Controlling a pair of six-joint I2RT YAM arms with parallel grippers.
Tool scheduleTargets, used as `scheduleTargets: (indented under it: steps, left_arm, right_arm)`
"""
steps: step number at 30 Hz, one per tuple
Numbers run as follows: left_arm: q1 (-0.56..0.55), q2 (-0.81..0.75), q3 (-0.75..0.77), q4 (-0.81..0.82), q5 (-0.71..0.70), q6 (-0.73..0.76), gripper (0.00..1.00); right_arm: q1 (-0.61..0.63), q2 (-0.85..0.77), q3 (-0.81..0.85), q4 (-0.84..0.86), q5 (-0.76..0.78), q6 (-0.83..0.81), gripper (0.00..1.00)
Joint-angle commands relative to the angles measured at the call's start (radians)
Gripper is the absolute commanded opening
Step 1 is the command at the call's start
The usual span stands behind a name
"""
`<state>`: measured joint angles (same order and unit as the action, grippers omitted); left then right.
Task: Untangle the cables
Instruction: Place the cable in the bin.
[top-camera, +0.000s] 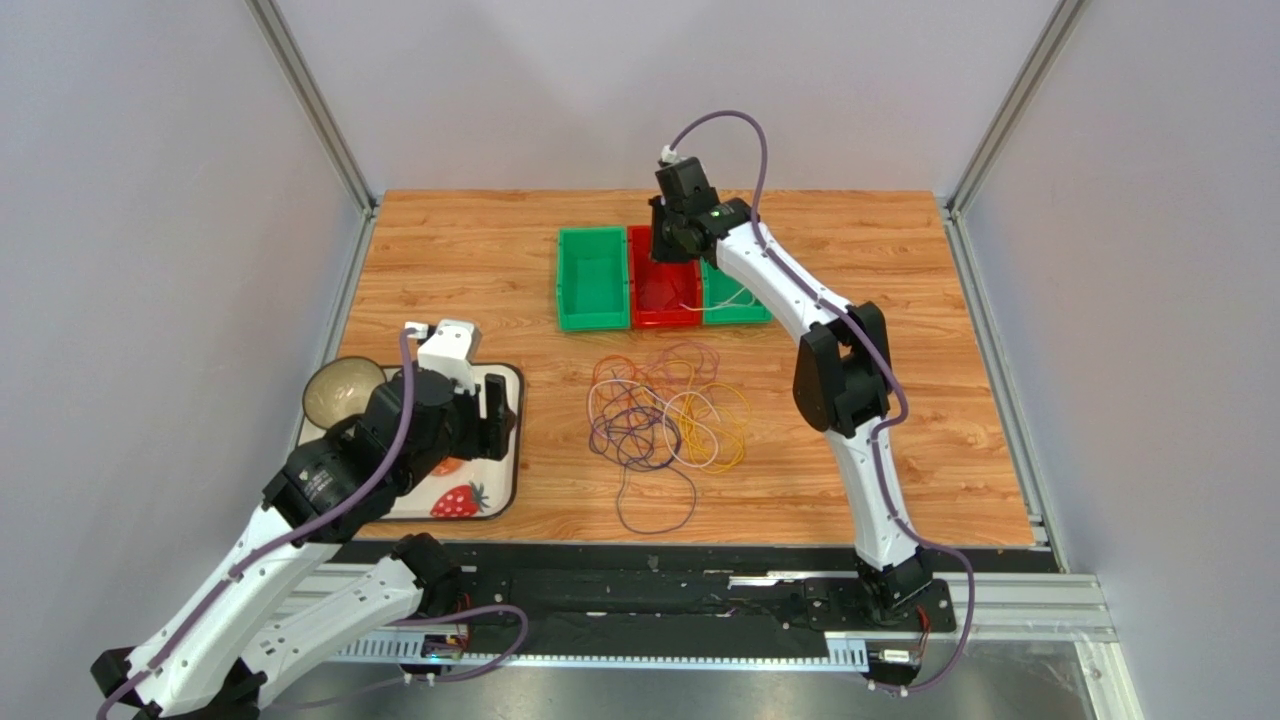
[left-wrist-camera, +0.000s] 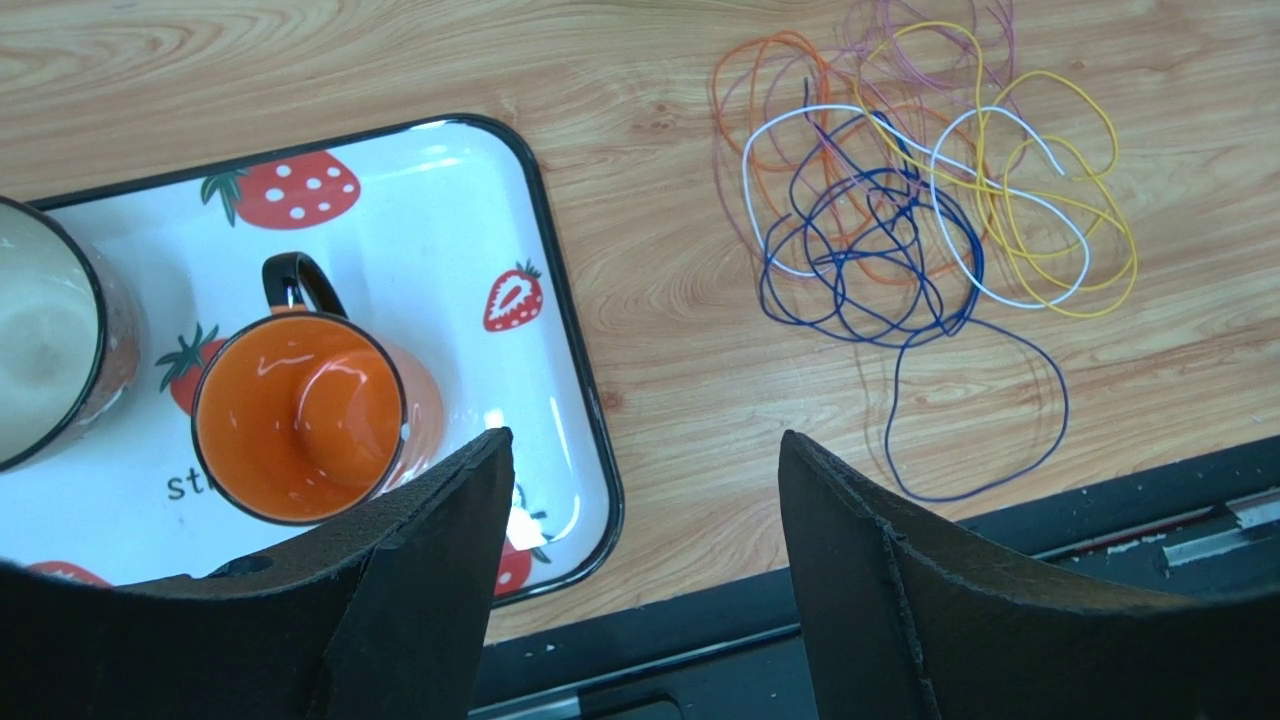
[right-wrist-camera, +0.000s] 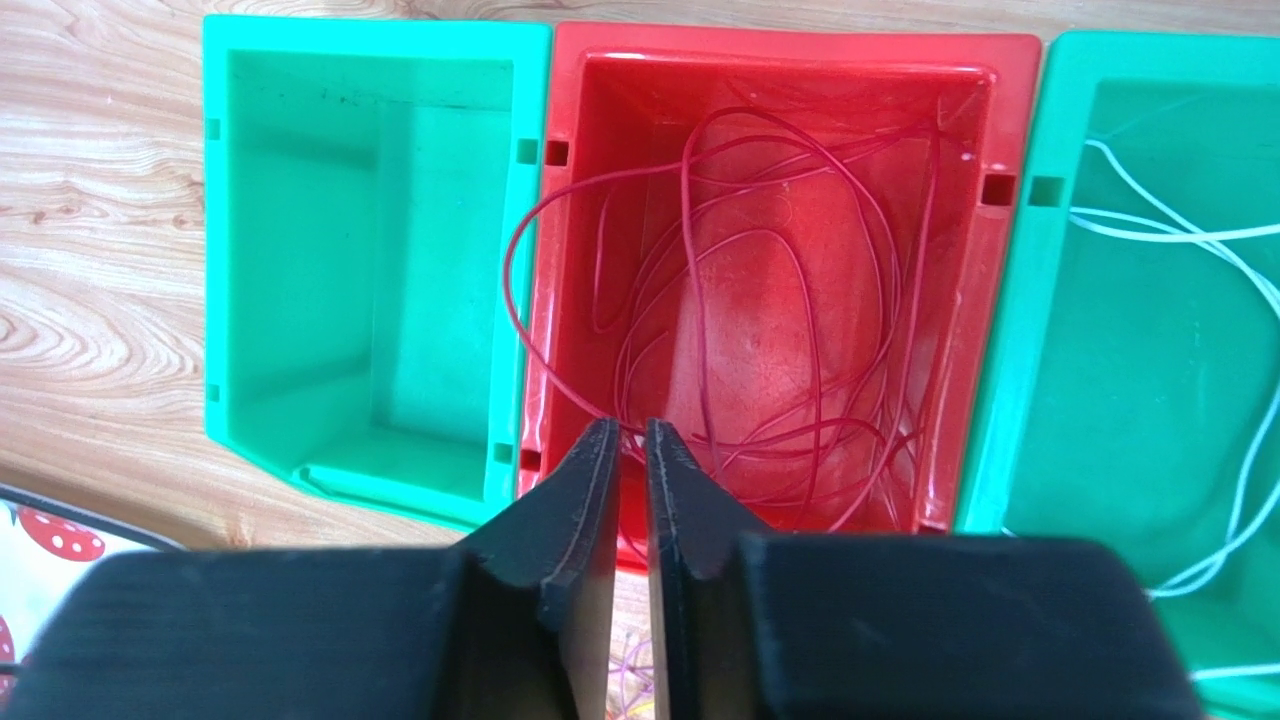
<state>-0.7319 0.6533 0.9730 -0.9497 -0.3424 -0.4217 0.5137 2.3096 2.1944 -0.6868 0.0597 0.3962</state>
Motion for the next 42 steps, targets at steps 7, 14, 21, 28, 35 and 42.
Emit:
scheduleTargets:
  steps: [7, 14, 21, 28, 35, 42]
  left_arm:
    - [-0.003, 0.031, 0.001, 0.008, -0.013, -0.002, 0.73]
    - [-0.003, 0.058, 0.003, 0.003, -0.02, -0.003, 0.73]
    - [-0.004, 0.062, 0.006, 0.003, -0.018, -0.003, 0.73]
    - [-0.003, 0.036, 0.004, 0.005, -0.012, 0.0, 0.73]
    - [-0.003, 0.016, 0.003, 0.011, 0.002, 0.004, 0.73]
    - [-0.003, 0.032, 0.004, 0.019, 0.016, 0.008, 0.73]
  right_arm:
    - [-0.052, 0.054, 0.002, 0.079, -0.041, 0.016, 0.11]
    - [-0.064, 0.088, -0.013, 0.084, -0.044, 0.023, 0.09]
    - [-0.066, 0.048, -0.005, 0.076, -0.078, 0.029, 0.11]
    - [-0.06, -0.044, 0.018, 0.029, -0.119, 0.023, 0.45]
    - [-0.027, -0.18, -0.07, 0.013, -0.11, 0.009, 0.54]
    - [-0.012, -0.36, -0.287, 0.036, -0.092, 0.013, 0.54]
